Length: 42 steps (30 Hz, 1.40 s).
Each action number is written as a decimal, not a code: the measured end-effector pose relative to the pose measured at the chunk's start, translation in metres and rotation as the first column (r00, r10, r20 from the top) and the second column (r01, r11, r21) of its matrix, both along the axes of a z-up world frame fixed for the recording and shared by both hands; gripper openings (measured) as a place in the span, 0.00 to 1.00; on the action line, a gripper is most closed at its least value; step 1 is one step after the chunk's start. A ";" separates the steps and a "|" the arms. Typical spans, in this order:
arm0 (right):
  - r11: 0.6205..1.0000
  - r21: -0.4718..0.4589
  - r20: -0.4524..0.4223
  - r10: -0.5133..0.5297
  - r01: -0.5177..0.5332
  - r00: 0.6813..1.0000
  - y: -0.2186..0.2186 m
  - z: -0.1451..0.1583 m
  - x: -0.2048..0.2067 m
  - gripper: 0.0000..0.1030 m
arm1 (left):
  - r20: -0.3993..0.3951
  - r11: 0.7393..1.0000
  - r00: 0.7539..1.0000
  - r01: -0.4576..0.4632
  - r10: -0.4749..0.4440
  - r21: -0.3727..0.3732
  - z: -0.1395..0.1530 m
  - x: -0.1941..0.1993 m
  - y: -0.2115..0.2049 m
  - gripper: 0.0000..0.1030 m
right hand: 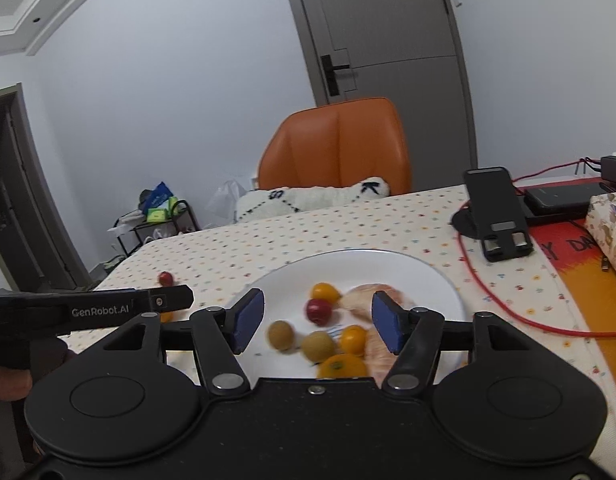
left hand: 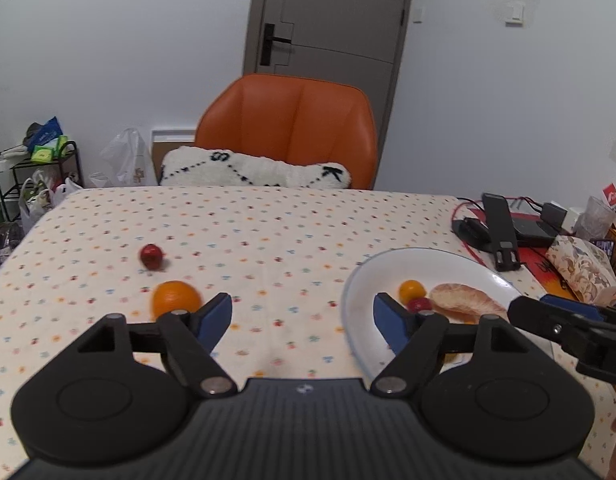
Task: Organize fruits
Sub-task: 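Carry the kiwi and pomelo segment to the plate and open both tools, then grasp the large orange with the right tool while the left tool grasps the last red plum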
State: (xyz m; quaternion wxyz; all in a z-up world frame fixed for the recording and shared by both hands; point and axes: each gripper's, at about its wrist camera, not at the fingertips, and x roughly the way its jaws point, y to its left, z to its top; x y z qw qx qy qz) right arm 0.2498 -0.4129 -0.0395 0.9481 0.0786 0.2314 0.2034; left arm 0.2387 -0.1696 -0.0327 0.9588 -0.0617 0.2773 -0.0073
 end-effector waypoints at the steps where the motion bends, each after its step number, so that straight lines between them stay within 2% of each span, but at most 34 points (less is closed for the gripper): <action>1: 1.000 -0.002 0.001 0.007 -0.007 1.000 0.004 0.000 -0.001 0.59 | 0.003 1.000 1.000 -0.011 0.011 -0.007 0.001 -0.003 0.005 0.76; 10: 0.997 -0.010 -0.001 0.072 -0.072 0.997 0.037 0.000 -0.011 0.61 | -0.001 0.995 0.996 -0.085 0.085 -0.043 0.001 -0.021 0.049 0.83; 28: 0.978 -0.001 -0.025 0.207 -0.207 0.978 0.100 -0.004 -0.018 0.62 | -0.031 0.976 0.979 -0.203 0.201 -0.079 -0.011 -0.038 0.123 0.86; 35: 0.965 -0.014 -0.049 0.259 -0.260 0.965 0.129 -0.009 -0.009 0.53 | -0.039 0.972 0.975 -0.222 0.219 -0.080 -0.018 -0.030 0.143 0.86; 42: 0.951 -0.040 -0.078 0.302 -0.305 0.950 0.159 -0.017 0.007 0.52 | -0.069 0.966 0.968 -0.248 0.243 -0.070 -0.026 -0.018 0.158 0.86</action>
